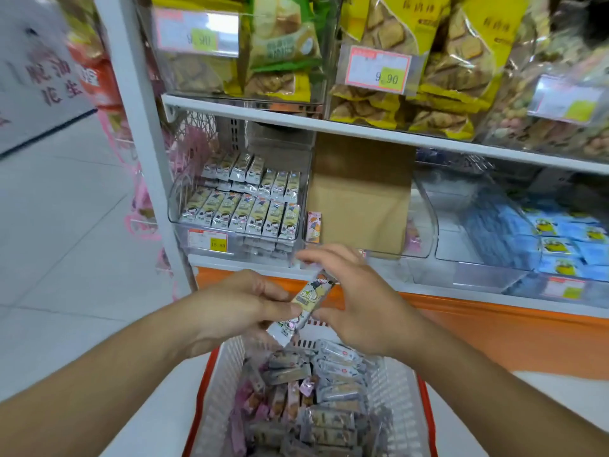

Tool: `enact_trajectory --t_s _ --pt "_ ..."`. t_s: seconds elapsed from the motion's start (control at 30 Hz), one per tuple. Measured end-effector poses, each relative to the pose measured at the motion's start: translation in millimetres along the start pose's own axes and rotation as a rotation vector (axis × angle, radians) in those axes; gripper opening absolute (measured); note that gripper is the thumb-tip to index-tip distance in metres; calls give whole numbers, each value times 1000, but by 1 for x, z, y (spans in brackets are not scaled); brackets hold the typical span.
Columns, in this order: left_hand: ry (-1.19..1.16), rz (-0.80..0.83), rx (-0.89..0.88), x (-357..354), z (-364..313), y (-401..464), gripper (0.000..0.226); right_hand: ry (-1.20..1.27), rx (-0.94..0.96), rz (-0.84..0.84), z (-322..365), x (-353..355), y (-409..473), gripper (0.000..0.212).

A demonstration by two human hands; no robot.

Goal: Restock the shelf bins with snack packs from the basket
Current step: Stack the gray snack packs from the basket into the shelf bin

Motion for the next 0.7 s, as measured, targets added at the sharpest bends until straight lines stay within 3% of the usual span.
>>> enact_trajectory --t_s 0.1,0.23,0.7 --pt "-130 -129 -12 12 4 0 32 -1 26 -118 11 10 4 70" --pt "-241 -267 -50 17 -2 -1 28 -22 -6 -105 16 4 7 78" --pt "-278 -317 -55 32 -4 6 31 2 -75 -209 6 0 31 81"
Point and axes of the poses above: each hand's wrist, its own y-axis towards the middle knuckle, its own x-axis out of the back of the hand, z = x × y, the point moved 7 cm from there along y, towards the middle knuckle, and after that the axes turned 3 degrees about z, right-handed, at the moved point
